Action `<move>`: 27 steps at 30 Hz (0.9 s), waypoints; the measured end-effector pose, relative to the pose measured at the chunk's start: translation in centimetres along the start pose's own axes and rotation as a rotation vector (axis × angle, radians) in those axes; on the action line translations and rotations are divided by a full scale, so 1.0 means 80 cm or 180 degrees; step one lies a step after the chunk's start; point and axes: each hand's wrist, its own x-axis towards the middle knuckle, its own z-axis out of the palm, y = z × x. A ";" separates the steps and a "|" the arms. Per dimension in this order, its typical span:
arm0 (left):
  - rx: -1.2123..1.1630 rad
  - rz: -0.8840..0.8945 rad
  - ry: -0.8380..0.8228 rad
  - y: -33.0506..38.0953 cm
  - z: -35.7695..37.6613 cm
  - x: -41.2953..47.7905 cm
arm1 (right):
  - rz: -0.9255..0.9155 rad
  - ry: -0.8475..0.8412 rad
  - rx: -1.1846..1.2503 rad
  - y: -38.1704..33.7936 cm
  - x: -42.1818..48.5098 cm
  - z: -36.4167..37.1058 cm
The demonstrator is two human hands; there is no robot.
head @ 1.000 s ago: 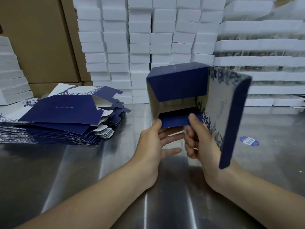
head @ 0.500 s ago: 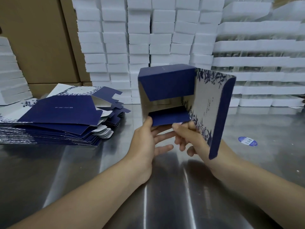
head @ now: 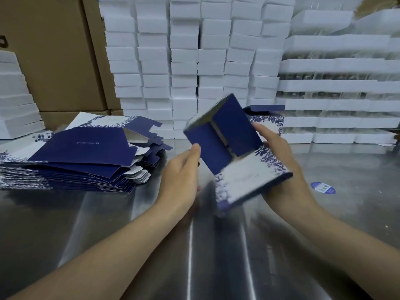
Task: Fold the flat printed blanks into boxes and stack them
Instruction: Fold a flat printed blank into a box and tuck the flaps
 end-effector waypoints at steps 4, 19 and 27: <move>-0.0340 0.0321 -0.0026 0.008 0.000 -0.004 | -0.0307 0.0386 0.0017 0.005 -0.020 0.007; -0.0174 0.0956 -0.0100 0.004 0.001 -0.010 | 0.0104 0.0273 0.0303 -0.007 -0.024 0.014; -0.0278 0.1043 0.0002 0.000 0.003 -0.004 | -0.0087 0.0439 0.0458 -0.012 -0.022 0.014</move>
